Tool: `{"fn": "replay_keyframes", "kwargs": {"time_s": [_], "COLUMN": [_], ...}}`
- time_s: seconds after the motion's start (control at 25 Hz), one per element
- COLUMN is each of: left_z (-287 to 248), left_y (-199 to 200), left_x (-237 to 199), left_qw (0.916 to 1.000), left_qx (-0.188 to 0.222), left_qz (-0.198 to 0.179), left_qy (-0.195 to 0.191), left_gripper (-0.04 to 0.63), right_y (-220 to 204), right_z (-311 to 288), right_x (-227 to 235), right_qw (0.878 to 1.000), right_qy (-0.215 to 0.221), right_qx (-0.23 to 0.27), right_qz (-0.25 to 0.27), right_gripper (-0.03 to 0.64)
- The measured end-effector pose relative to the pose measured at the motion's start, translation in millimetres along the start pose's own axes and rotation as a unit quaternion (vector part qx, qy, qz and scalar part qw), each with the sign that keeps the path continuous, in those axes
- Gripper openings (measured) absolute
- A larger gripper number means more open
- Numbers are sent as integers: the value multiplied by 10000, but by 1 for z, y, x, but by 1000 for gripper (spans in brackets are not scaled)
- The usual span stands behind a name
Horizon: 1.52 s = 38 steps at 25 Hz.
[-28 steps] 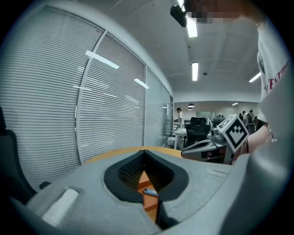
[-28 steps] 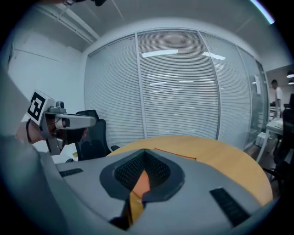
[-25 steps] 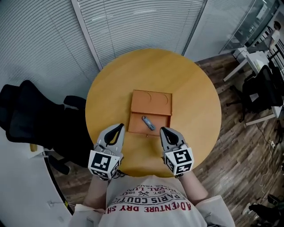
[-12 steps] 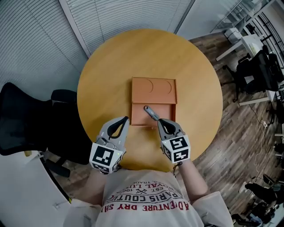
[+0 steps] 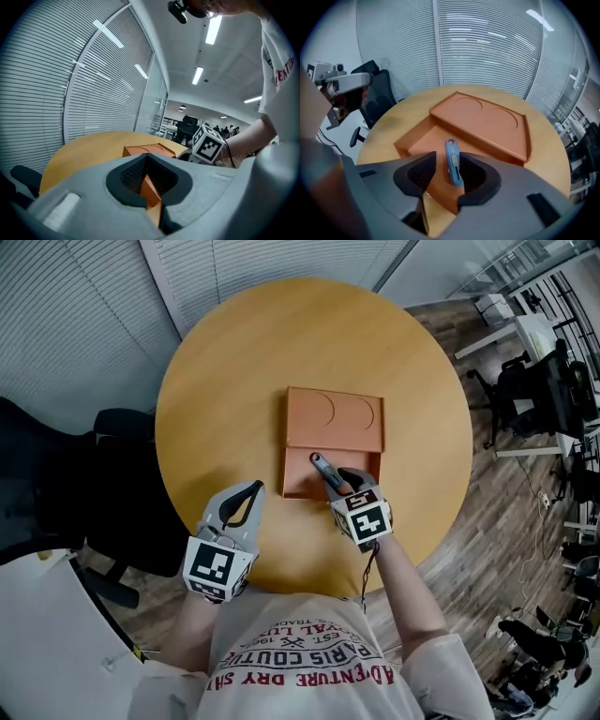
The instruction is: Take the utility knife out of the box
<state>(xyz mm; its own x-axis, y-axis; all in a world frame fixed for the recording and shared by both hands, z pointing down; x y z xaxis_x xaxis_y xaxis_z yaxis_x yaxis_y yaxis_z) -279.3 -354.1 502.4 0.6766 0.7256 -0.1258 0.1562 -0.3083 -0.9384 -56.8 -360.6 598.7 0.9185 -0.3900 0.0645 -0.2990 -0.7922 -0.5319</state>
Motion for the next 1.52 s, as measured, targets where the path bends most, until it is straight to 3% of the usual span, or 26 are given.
{"fn": "replay_keyframes", "kwargs": {"time_s": [0.52, 0.72, 1.12, 1.52], "left_z": [9, 14, 28, 42], "left_y": [-20, -22, -22, -2], "left_x": [-12, -13, -4, 26], "left_qw": [9991, 9986, 9984, 9986], "left_qx": [-193, -254, -253, -58], "left_qz": [229, 249, 162, -13], "left_qy": [315, 381, 470, 523], "left_gripper": [-5, -5, -5, -5], "right_y": [0, 0, 0, 19], "right_z": [-56, -61, -53, 24], "right_x": [13, 10, 4, -13], "right_qw": [9927, 9908, 9926, 9969], "right_qy": [-65, -21, 21, 200], "right_qx": [-1052, -1254, -1055, -31], "right_qz": [594, 510, 607, 755], "right_gripper": [169, 142, 135, 133]}}
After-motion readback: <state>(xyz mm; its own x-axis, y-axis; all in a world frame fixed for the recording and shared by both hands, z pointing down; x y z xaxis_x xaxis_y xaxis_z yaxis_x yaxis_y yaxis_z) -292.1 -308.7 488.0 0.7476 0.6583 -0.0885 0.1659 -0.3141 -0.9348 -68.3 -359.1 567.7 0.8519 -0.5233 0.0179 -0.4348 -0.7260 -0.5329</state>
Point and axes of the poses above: the fingertips, and each gripper's own axes: z backward along the fingers, x to its right, y out of its top, the point moved 7 cm from there along z, backward along the fingers, and after that the axes turned 4 degrees about -z, right-handed, at the moved point
